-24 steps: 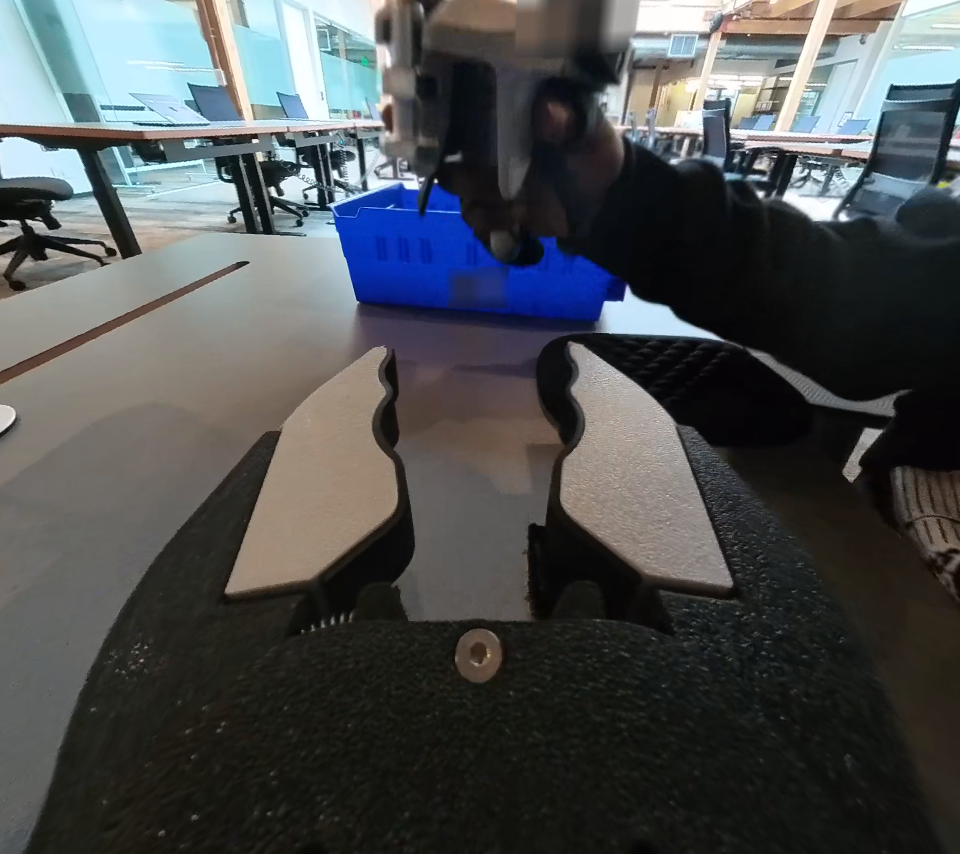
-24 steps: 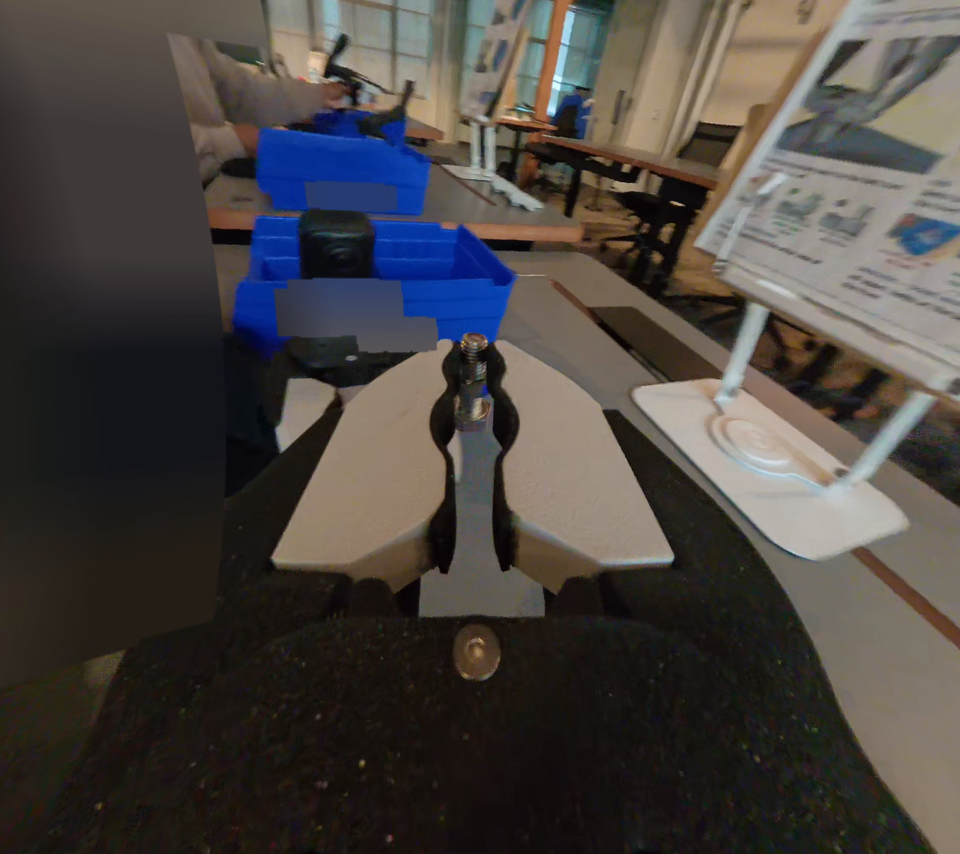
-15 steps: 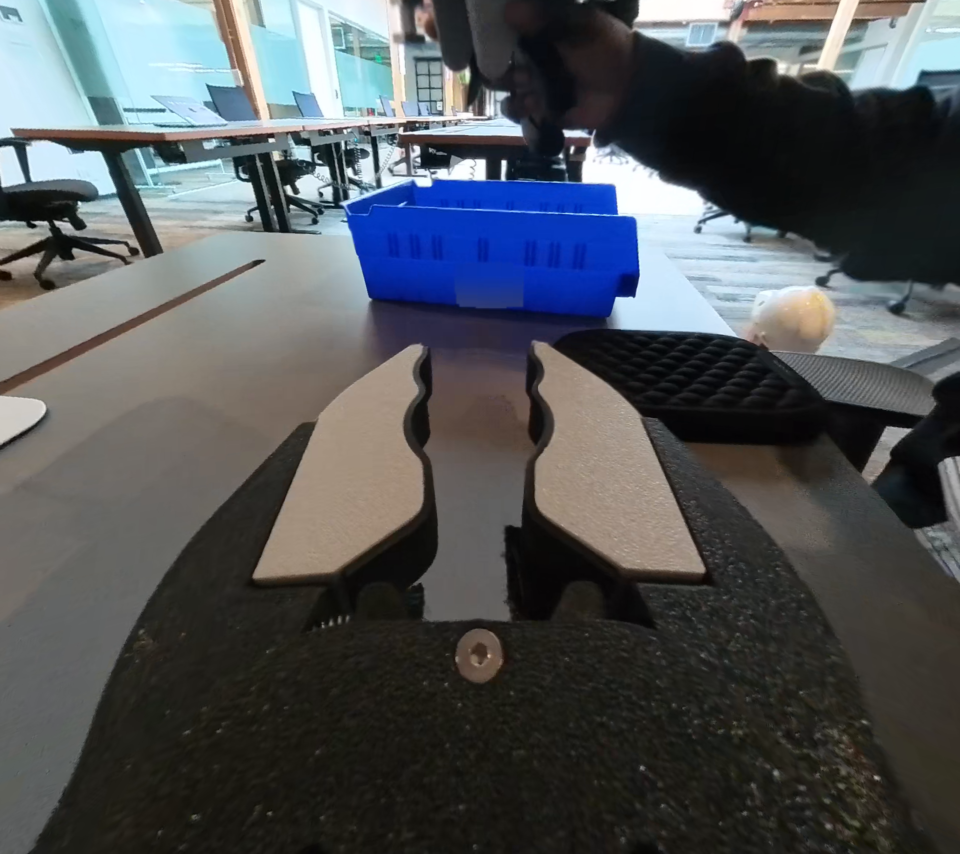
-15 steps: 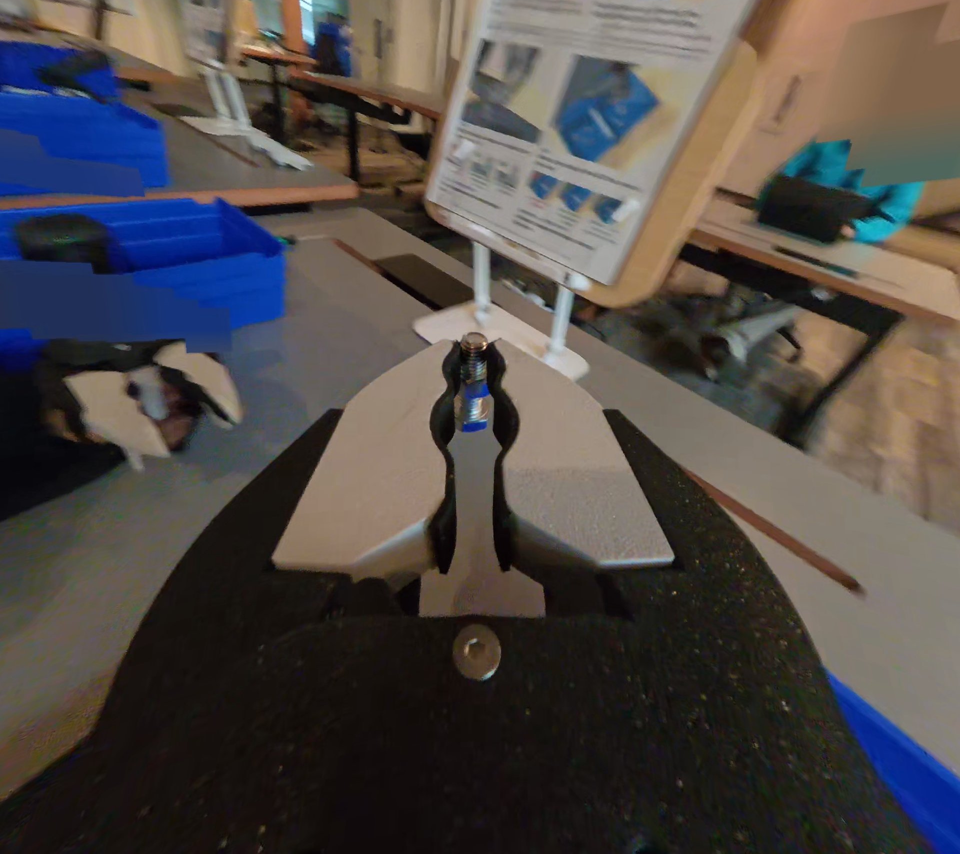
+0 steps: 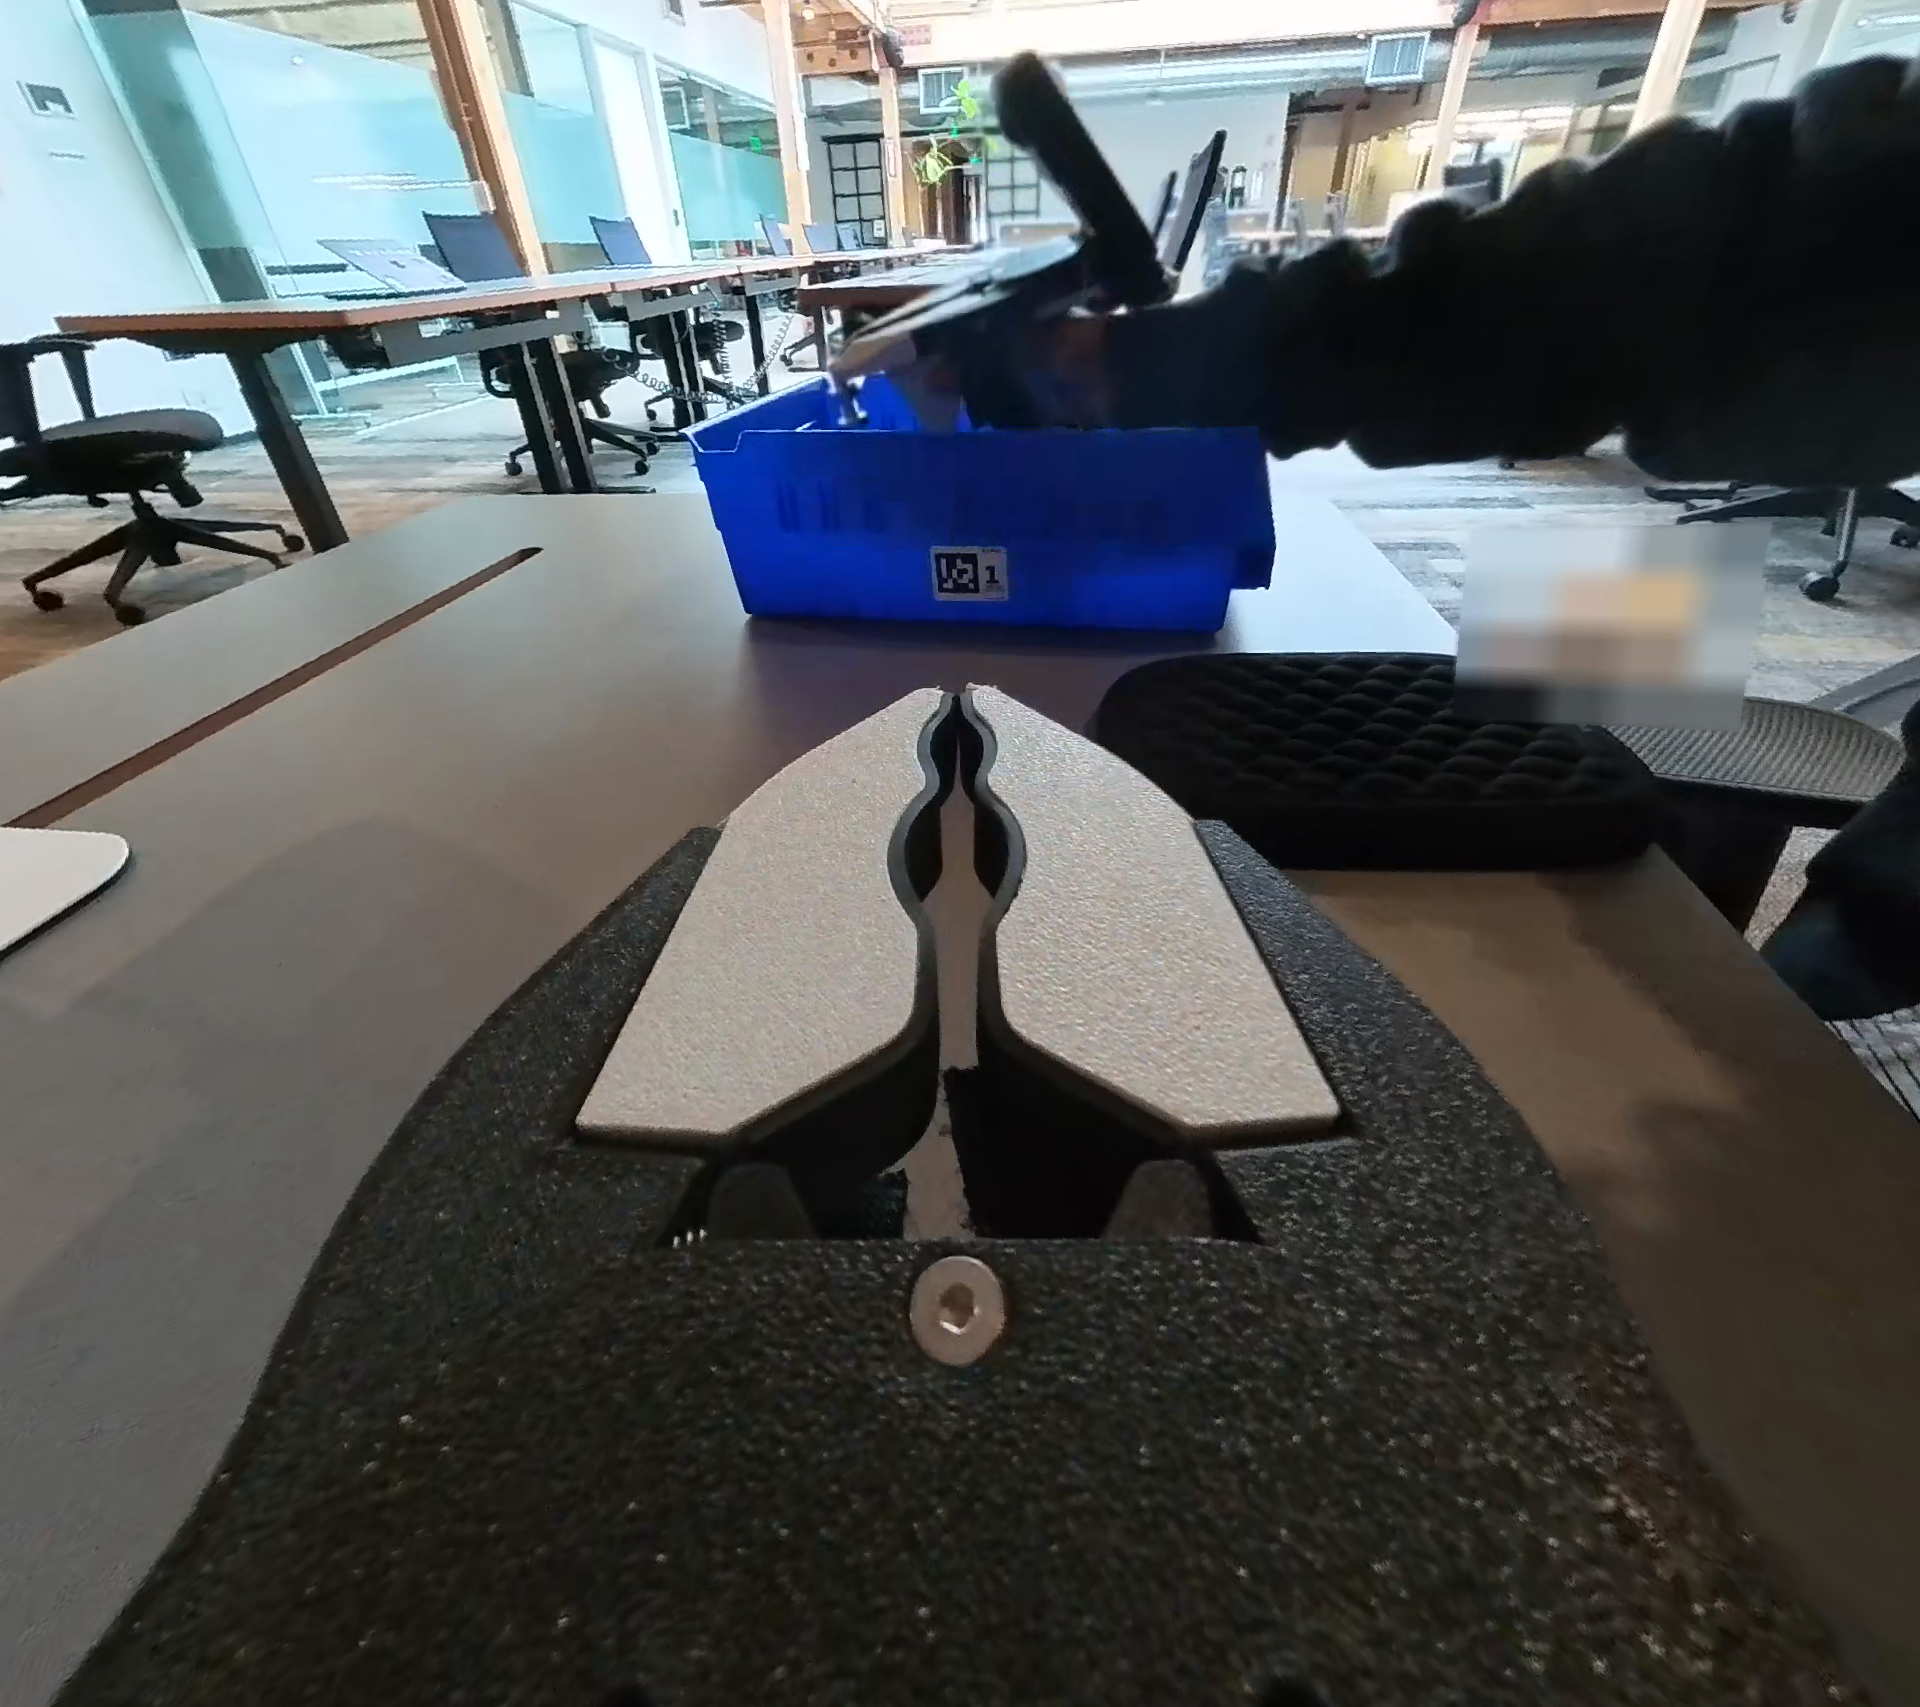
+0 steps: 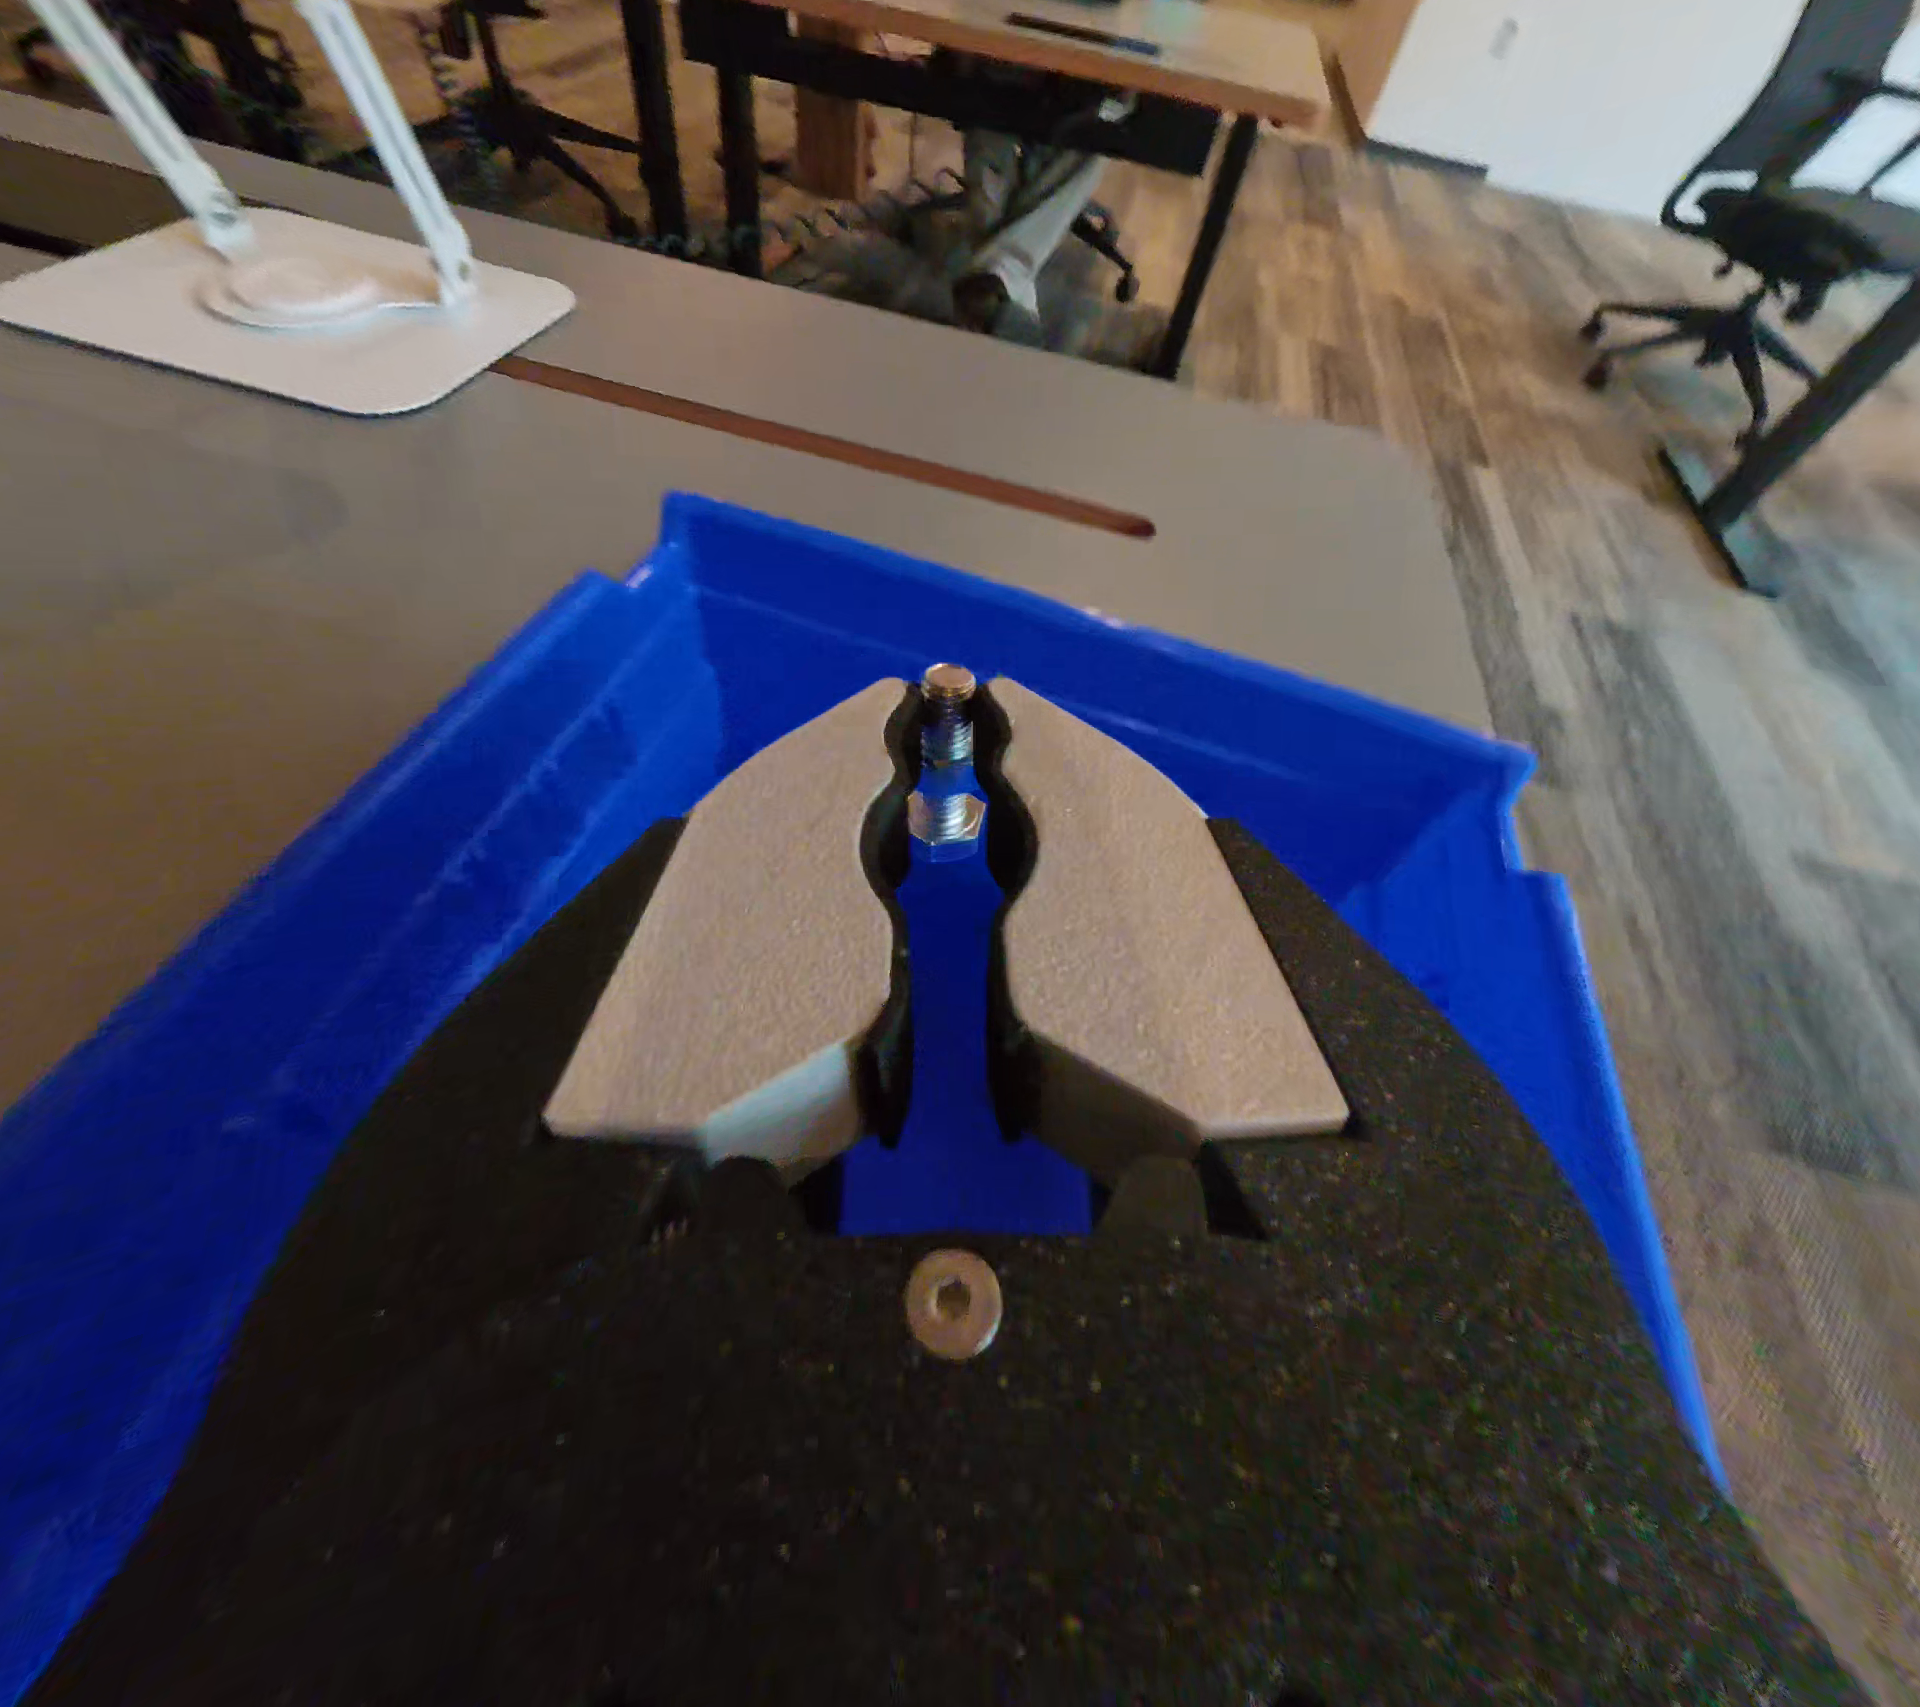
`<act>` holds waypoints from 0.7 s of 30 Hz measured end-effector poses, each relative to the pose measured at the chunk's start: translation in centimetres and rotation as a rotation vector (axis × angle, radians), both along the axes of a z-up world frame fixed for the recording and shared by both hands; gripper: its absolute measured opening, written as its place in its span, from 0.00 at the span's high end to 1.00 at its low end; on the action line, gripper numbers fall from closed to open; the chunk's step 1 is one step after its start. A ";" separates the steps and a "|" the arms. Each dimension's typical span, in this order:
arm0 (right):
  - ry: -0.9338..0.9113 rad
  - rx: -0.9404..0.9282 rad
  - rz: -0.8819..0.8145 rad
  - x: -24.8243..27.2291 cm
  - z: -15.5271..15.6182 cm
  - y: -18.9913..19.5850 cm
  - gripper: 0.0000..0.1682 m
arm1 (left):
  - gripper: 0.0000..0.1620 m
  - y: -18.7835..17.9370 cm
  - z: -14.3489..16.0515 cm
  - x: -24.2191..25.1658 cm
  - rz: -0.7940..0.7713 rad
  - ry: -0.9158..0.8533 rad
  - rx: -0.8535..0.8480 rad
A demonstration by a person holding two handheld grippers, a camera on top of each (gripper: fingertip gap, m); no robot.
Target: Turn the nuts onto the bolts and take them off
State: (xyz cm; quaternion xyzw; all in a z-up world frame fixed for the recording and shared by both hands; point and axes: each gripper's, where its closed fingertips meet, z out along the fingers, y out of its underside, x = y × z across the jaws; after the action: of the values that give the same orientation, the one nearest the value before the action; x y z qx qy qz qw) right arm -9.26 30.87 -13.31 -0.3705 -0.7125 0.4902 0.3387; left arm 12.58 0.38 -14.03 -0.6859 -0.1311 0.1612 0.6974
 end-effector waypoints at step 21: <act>-0.231 -0.018 -0.121 -1.7 -8.2 1.7 0.95 | 1.00 0.2 -0.2 0.1 -0.020 -0.018 0.003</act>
State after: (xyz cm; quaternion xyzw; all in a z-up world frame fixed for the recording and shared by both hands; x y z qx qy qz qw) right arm -10.93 32.60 -21.49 -0.4699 -0.7188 0.4292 0.2800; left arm 12.65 0.55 -14.28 -0.6876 -0.1306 0.1478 0.6988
